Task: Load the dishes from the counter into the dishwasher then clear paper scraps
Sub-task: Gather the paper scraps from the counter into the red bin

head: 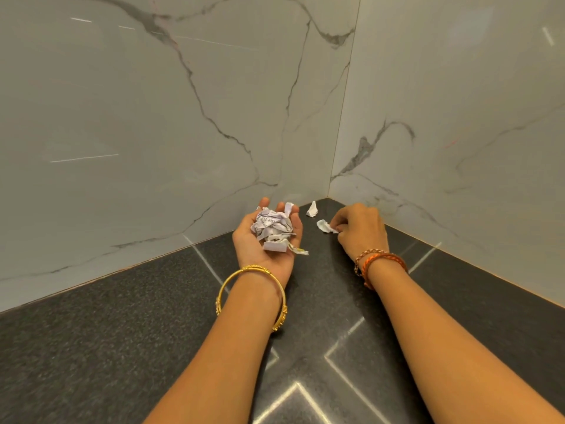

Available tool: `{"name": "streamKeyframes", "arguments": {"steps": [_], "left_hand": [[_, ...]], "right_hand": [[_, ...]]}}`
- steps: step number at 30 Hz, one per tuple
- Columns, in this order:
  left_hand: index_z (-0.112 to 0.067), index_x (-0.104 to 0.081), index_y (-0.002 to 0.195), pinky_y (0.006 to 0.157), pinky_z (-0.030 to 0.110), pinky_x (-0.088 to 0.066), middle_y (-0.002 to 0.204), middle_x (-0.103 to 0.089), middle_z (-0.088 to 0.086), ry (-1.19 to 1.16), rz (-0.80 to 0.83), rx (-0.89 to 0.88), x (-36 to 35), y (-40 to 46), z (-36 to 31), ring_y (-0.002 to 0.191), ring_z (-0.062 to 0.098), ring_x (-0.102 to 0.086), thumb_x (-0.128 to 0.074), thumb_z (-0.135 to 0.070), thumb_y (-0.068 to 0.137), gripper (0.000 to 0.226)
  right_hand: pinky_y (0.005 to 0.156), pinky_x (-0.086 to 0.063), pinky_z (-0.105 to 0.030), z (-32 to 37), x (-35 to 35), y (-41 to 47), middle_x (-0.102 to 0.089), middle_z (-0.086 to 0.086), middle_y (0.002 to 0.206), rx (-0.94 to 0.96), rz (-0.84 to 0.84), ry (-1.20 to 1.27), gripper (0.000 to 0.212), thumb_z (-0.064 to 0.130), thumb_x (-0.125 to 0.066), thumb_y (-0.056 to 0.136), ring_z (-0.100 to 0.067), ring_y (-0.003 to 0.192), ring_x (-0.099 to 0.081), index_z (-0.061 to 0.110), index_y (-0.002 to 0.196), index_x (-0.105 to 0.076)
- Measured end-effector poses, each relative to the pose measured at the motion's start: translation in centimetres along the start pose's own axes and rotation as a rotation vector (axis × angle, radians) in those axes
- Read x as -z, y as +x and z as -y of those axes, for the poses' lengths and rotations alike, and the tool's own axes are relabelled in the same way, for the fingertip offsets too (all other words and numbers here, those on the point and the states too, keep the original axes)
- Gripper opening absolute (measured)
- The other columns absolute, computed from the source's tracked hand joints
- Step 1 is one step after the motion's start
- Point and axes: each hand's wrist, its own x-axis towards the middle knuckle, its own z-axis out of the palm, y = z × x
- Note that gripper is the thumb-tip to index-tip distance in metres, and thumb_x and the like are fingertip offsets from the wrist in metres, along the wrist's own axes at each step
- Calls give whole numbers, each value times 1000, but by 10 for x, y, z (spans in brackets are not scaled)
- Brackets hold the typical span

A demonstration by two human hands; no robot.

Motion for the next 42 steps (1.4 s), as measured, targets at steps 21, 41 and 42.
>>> {"name": "streamKeyframes", "arguments": {"steps": [21, 41, 42], "left_hand": [[-11, -59, 103, 68, 36, -51, 92, -62, 13, -15, 31, 15, 4, 4, 1, 83, 26, -59, -29, -34, 98, 38], [-7, -58, 108, 87, 42, -47, 109, -59, 16, -268, -13, -162, 7, 10, -12, 95, 32, -57, -26, -42, 98, 48], [-8, -58, 111, 93, 42, -46, 112, -59, 15, -232, -13, -168, 8, 11, -12, 101, 31, -57, -26, -40, 99, 47]], "right_hand": [[94, -34, -21, 68, -14, -18, -61, 16, 118, 298, -124, 916, 37, 50, -40, 83, -6, 115, -46, 34, 107, -64], [71, -48, -12, 71, -14, -22, -49, -8, 101, 193, -166, 1056, 14, 14, -54, 91, -1, 80, -55, 22, 93, -66], [73, -48, -12, 77, -15, -28, -48, -4, 99, 243, -100, 1042, 14, 18, -54, 92, -1, 81, -56, 20, 96, -67]]}}
